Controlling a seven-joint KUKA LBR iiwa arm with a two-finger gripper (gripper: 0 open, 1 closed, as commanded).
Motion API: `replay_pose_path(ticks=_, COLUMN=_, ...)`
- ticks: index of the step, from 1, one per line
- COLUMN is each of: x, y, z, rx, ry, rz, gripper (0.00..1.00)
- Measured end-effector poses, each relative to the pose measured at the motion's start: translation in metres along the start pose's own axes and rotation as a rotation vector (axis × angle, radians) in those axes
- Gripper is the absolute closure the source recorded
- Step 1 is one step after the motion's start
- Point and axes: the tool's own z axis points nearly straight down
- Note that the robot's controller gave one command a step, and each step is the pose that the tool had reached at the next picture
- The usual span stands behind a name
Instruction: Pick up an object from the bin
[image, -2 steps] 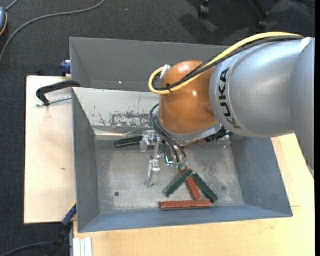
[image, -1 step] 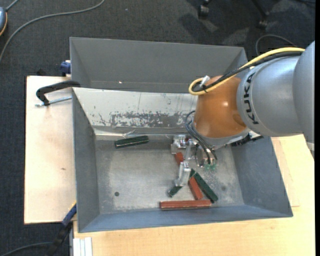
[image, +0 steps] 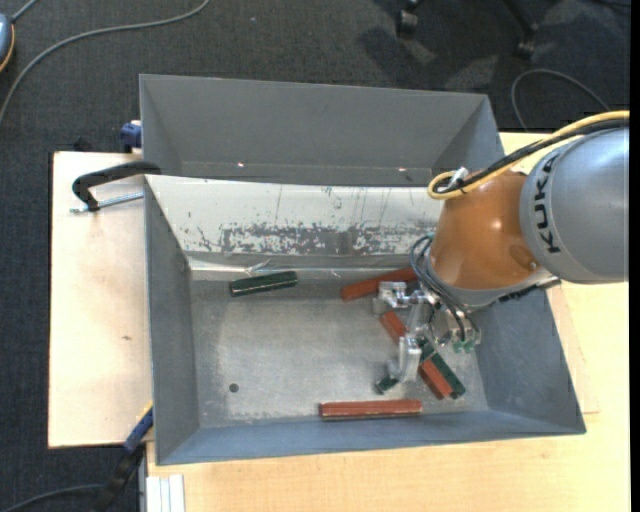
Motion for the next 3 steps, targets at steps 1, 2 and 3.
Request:
replay_pose_path(ticks=1, x=-0.049, y=-0.056, z=-0.001, rx=-0.004, ry=0.002, rz=0.141, gripper=0.00)
replay_pose_path(ticks=2, x=-0.017, y=-0.110, z=-0.008, rx=-0.002, ry=-0.002, rz=0.118, gripper=0.00)
replay_pose_path(ticks=3, x=0.025, y=-0.050, z=-0.001, rx=-0.003, ry=0.001, rz=0.284, gripper=0.00)
